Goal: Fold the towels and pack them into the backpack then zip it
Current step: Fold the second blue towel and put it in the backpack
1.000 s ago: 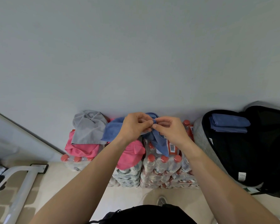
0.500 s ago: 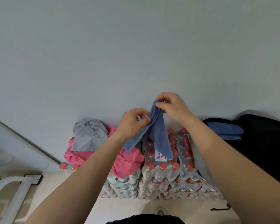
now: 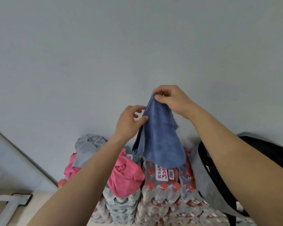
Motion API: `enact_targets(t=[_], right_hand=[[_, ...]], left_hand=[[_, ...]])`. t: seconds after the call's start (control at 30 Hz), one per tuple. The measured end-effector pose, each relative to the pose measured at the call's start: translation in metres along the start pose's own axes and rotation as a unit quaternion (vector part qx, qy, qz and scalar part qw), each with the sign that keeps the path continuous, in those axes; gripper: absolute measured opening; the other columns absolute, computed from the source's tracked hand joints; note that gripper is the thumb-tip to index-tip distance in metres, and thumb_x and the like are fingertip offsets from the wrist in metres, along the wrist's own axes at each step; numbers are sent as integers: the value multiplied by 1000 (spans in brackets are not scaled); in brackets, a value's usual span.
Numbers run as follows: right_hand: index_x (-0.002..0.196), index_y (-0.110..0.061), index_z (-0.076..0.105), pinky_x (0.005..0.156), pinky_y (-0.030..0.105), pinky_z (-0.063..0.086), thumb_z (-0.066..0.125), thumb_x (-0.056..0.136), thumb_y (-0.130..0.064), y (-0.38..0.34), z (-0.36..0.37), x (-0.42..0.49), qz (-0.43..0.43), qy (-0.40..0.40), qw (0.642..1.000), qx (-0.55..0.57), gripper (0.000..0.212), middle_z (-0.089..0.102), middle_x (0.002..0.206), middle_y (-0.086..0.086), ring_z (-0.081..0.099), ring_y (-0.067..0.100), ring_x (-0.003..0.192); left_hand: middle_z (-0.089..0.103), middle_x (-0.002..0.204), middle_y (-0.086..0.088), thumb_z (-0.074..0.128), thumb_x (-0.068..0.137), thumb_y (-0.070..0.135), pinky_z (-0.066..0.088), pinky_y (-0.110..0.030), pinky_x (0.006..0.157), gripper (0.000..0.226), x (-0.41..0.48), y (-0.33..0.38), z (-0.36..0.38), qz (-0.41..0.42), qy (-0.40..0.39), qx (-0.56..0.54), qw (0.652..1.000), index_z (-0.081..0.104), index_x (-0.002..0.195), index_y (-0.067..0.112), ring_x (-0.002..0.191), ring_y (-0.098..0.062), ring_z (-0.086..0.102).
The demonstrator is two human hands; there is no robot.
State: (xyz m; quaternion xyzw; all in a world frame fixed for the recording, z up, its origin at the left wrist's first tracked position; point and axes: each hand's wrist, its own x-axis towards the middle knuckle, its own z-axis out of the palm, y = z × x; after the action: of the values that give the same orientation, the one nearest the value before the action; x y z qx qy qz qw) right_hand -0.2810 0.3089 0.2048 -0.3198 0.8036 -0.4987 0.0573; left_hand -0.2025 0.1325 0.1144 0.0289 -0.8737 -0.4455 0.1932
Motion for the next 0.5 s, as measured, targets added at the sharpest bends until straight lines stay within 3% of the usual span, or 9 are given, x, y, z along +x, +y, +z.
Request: enact_targets(t=[0.13, 0.33, 0.5], right_hand=[[85, -30, 69, 71, 24, 47, 56, 93, -11, 0, -3, -3, 6, 22, 999, -31, 25, 70, 87, -6, 59, 8, 76], [95, -20, 70, 72, 23, 46, 55, 94, -13, 17, -5, -6, 36, 94, 992, -71, 17, 69, 93, 1, 55, 10, 75], [95, -19, 70, 72, 20, 43, 55, 94, -13, 42, 2, -14, 67, 134, 986, -75, 15, 65, 88, -5, 56, 9, 76]], left_hand=[[71, 89, 15, 68, 83, 23, 56, -29, 75, 9, -11, -11, 4, -43, -50, 10, 998, 69, 87, 32, 75, -1, 68], [70, 89, 14, 61, 79, 9, 58, -29, 72, 21, -41, -46, 0, -117, -90, 33, 989, 70, 92, 23, 77, -2, 68], [70, 87, 8, 58, 79, 7, 50, -22, 68, 20, -57, -75, -19, -159, -104, 68, 979, 67, 90, 21, 80, -7, 65]])
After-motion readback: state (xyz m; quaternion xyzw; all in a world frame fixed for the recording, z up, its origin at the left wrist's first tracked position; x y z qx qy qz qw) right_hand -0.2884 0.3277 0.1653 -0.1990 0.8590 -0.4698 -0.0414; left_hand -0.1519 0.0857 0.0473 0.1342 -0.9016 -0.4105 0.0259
